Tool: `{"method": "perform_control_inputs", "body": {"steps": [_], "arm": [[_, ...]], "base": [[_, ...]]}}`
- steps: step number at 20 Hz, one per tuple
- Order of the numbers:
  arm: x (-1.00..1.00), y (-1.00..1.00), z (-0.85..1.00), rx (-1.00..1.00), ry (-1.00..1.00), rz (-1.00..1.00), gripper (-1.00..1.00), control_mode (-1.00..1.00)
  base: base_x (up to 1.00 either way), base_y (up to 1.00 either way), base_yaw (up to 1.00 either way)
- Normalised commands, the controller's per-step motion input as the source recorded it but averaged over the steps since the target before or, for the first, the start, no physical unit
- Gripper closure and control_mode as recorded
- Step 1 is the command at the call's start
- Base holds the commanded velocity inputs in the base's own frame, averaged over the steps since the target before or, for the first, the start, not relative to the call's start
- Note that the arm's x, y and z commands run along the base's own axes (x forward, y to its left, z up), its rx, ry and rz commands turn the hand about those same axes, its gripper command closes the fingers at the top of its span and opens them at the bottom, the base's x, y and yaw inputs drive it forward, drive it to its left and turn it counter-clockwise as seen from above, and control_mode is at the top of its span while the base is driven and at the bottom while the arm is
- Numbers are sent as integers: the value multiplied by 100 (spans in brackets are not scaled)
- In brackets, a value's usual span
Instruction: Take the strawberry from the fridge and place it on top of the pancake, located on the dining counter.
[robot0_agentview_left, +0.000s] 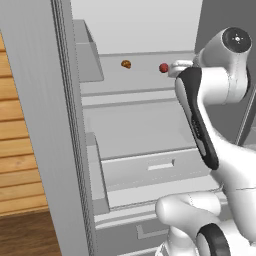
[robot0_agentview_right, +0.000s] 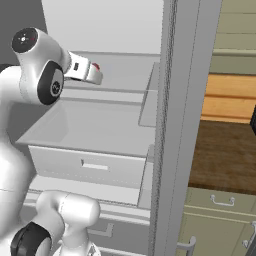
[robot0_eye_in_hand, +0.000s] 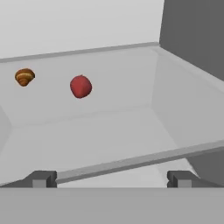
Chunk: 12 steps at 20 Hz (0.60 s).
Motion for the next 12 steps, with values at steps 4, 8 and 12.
{"method": "perform_control_inputs", "body": {"steps": [4, 8, 12], "arm": [[91, -6, 3, 0, 8, 0, -100, -100], [70, 7, 3, 0, -3, 3, -100, -100], [66, 24, -6, 0, 0, 5, -100, -100]], "base": [[0, 0, 0], [0, 0, 0], [0, 0, 0]]}}
